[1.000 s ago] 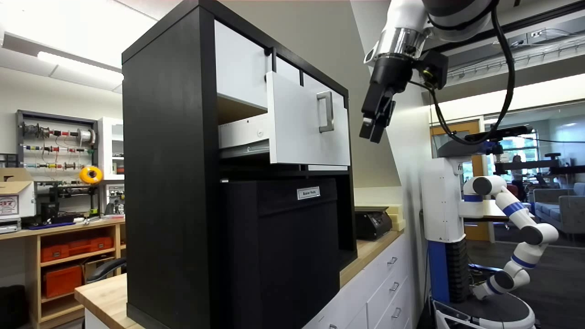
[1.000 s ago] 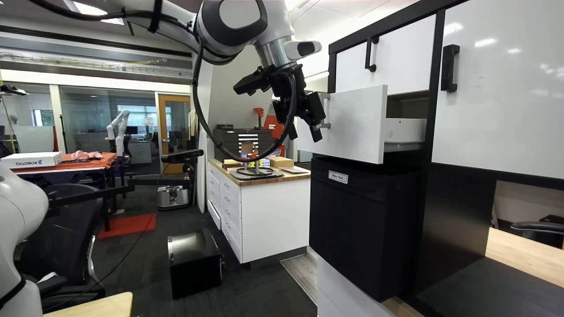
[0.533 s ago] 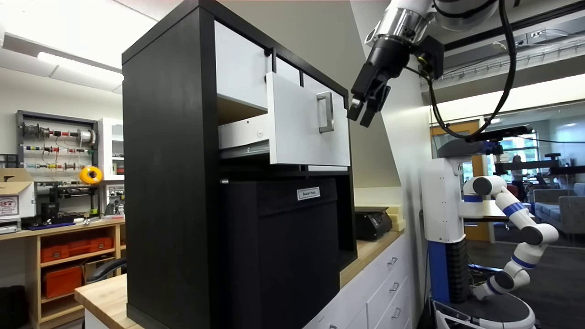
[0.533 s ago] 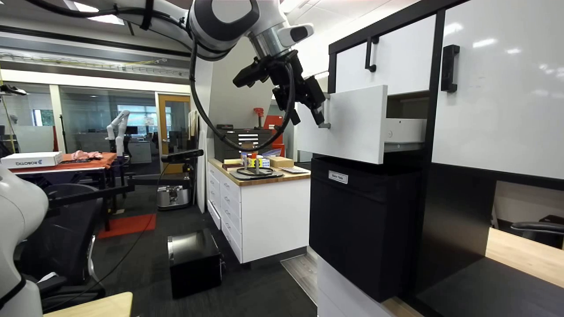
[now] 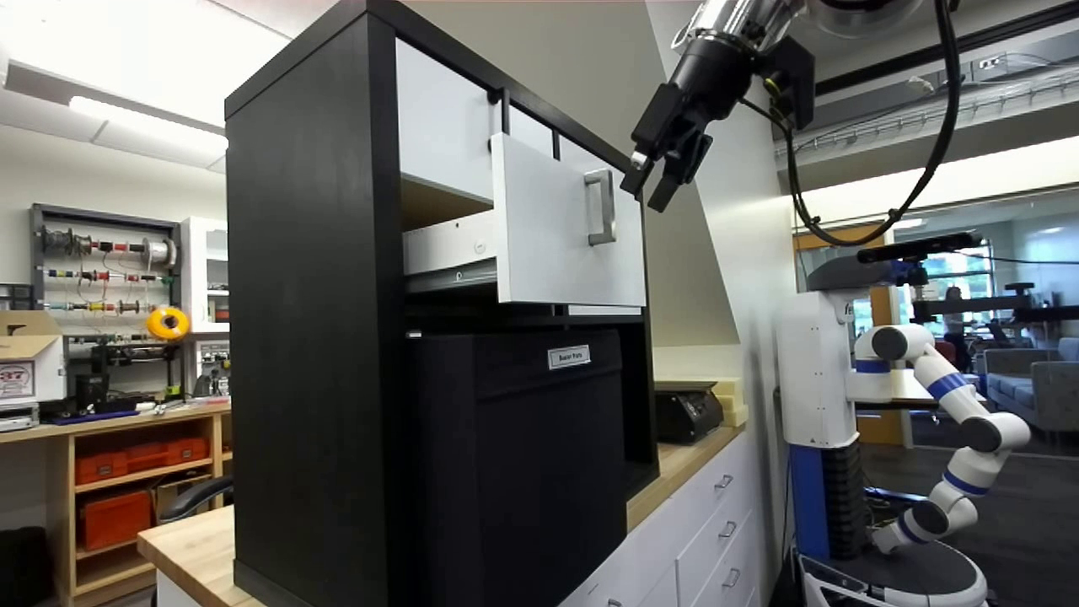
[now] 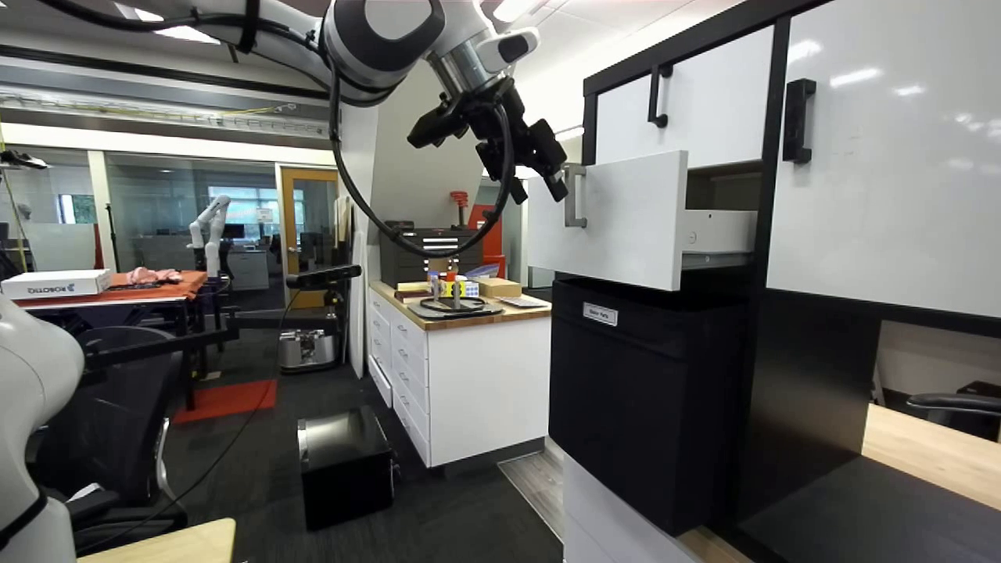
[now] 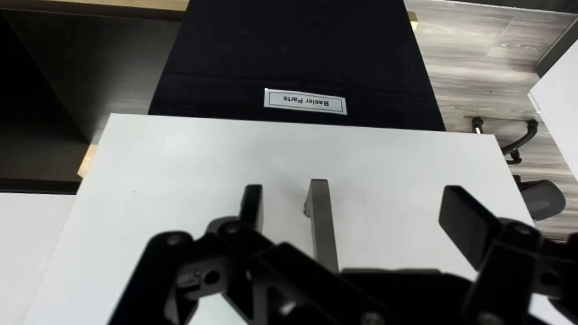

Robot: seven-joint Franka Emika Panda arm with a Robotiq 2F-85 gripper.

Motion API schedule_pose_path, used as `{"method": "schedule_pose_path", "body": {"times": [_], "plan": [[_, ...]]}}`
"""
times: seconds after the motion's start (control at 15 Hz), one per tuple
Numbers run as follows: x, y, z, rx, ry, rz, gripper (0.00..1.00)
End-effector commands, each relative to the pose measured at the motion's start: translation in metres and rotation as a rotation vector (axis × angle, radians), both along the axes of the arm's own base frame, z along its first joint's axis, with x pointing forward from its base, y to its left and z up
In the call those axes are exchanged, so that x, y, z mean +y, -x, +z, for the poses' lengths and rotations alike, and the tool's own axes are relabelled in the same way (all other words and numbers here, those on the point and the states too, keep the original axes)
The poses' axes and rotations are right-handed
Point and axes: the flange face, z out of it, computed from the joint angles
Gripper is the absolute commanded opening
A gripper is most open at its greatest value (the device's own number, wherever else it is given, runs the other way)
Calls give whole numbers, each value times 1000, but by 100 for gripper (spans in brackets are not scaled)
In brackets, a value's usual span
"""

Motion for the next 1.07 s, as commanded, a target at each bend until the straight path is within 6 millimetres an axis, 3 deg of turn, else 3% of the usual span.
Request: {"method": "schedule_pose_path", "body": {"times": [0.0,0.6,0.67,0.73,1.0], "plan": [[7,-8,-8,-33,-8,-21,100],[1,-36,-24,-79,29,-29,100],[0,-36,-24,-81,32,-29,75],[-1,-37,-24,-86,31,-31,74],[-5,-36,-21,-105,35,-36,47]]}}
